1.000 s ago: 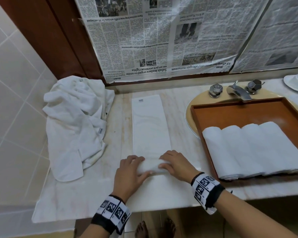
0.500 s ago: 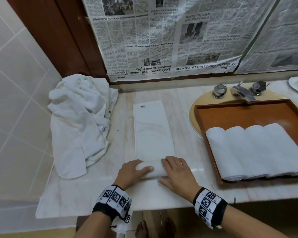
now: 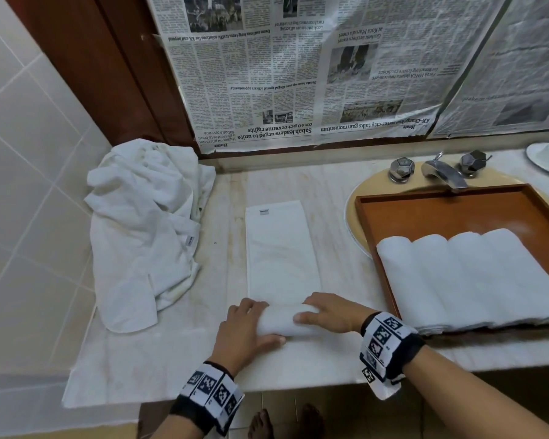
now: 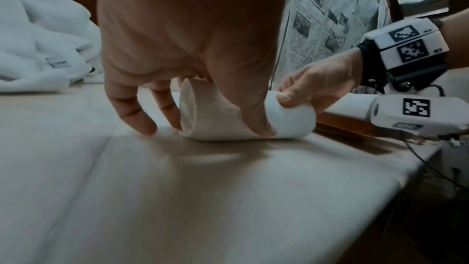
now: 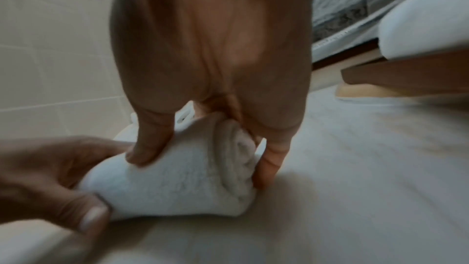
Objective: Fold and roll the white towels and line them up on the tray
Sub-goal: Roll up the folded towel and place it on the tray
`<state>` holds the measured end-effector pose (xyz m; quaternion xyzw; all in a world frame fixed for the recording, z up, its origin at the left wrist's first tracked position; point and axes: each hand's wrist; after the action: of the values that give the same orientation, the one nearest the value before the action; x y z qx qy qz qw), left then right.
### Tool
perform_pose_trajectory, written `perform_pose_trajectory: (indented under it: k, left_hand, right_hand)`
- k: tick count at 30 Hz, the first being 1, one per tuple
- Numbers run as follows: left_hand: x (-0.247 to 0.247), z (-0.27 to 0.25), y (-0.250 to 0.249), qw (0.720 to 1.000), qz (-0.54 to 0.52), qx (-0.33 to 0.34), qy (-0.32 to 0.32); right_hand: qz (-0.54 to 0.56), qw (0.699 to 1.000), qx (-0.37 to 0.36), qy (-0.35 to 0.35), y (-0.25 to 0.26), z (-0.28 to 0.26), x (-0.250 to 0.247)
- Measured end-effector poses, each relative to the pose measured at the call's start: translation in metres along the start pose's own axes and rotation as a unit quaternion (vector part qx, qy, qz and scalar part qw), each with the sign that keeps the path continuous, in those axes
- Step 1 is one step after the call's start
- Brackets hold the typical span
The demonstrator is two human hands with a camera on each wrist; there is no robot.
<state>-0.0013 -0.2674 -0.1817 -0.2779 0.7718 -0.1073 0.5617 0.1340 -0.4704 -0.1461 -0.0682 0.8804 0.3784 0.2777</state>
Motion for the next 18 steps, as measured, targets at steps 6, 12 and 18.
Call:
perform_pose_trajectory:
  k: [6,12,18]
  left_hand:
    - [-0.011,0.015,0.006,0.997,-0.068,0.0,0.044]
    - [-0.012,0.016,0.0,0.995,-0.062,-0.049,0.064]
    - [-0.007,0.007,-0.013,0.997,0.005,0.028,-0.066]
  right_hand:
    - [-0.261,0.922,-0.055,-0.282,0.002,-0.005,0.041]
    - [-0.31,0.919,-0.061,-0.236,-0.007,0.003,0.063]
    - [-0.217,0.969,-0.03,-0.113,0.009,0.016,0.025]
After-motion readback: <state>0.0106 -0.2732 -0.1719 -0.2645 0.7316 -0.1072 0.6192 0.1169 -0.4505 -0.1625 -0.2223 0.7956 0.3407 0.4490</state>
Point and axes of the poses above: each hand's wrist, its own z-axis towards the middle knuckle, its own x-axis out of the palm, y = z × x
